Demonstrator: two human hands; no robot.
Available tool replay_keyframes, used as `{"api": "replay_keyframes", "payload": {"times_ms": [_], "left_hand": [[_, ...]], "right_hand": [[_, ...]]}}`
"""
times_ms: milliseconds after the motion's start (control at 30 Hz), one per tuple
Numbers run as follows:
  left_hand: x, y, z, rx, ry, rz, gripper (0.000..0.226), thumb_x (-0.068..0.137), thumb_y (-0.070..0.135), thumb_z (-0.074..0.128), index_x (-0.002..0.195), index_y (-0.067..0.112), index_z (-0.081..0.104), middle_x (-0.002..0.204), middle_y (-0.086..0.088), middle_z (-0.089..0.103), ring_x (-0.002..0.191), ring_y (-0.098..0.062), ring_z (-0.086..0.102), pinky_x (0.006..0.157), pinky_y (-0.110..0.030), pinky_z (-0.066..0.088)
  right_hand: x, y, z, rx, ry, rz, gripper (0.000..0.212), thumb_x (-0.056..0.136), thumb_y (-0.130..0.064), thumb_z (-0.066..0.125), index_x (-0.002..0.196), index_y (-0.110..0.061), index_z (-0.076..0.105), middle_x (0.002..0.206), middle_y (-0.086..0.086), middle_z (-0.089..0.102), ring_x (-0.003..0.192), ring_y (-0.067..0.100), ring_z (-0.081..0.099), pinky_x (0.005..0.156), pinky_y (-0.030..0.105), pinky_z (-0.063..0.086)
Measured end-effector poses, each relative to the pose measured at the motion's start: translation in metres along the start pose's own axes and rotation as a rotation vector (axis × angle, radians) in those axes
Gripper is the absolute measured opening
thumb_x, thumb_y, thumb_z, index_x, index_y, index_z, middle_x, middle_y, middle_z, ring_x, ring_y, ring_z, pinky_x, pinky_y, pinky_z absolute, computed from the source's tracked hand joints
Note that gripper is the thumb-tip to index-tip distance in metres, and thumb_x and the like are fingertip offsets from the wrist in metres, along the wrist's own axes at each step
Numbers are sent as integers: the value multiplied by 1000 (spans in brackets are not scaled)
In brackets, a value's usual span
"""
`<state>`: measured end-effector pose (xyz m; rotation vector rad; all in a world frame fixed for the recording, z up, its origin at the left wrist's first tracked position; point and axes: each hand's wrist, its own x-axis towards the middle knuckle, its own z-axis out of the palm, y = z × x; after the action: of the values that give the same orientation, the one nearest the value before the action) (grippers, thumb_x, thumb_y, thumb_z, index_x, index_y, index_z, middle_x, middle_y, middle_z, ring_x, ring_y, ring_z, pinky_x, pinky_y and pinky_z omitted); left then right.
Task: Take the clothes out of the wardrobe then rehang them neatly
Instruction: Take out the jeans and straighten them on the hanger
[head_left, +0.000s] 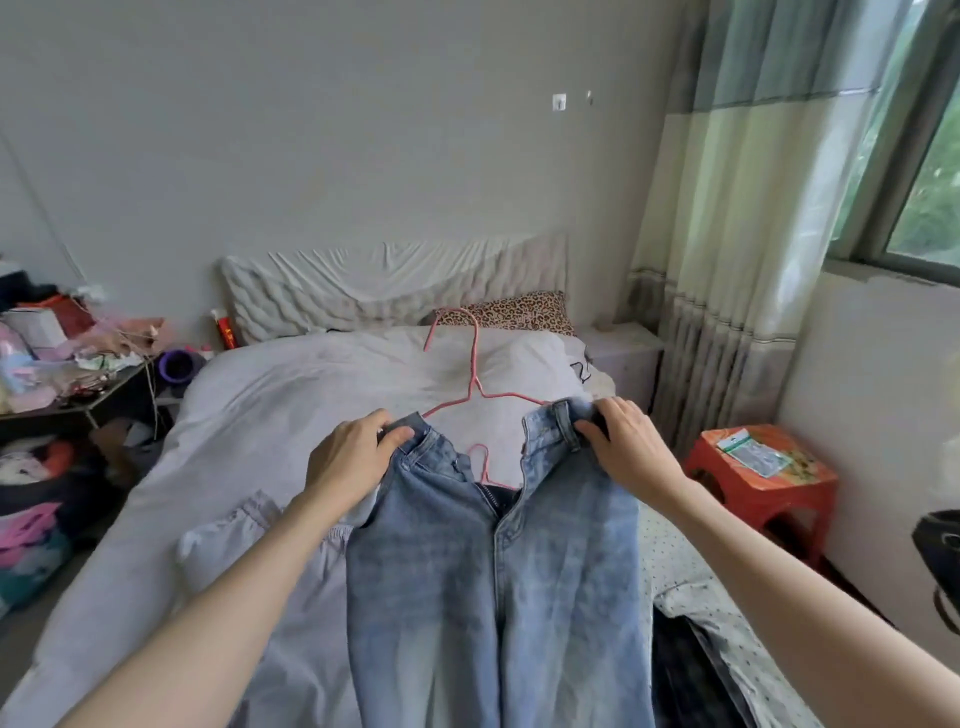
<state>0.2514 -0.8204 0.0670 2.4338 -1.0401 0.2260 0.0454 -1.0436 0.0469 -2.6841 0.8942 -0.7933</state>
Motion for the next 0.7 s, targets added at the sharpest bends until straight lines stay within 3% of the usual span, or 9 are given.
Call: {"api": "replay_keyframes", "payload": {"times_ms": [200,367,533,700], "left_hand": [[51,-40,112,95,-230,-85,35,94,49,41,100,18,55,105,-6,65,100,-28,56,69,-34,39],[88,-77,204,146,-357,-95,31,95,47,41,101,20,53,107,-7,64,101,-28,55,71,-34,42],[114,-105,283,193,-387,-100,34,95,45,41,108,17,56,113,-10,63,108,-31,53,78,-38,43],[133,-123,332,236,-343,-90,35,96,42,42,107,13,57,111,-13,63,107,-33,52,77,-39,42]], "right_hand": [[35,48,114,74,-181,133,29,93,-31,52,97,-2,57,99,16,59,97,33,52,75,35,35],[44,86,206,79,-289,224,30,91,-30,55,87,0,57,93,19,58,91,34,52,76,39,37],[60,106,272,2,-273,285,31,90,-29,57,90,2,59,97,22,60,95,36,53,85,46,38],[77,121,325,-52,-280,354,36,93,-36,50,103,-3,60,109,16,59,107,34,48,89,43,34]]}}
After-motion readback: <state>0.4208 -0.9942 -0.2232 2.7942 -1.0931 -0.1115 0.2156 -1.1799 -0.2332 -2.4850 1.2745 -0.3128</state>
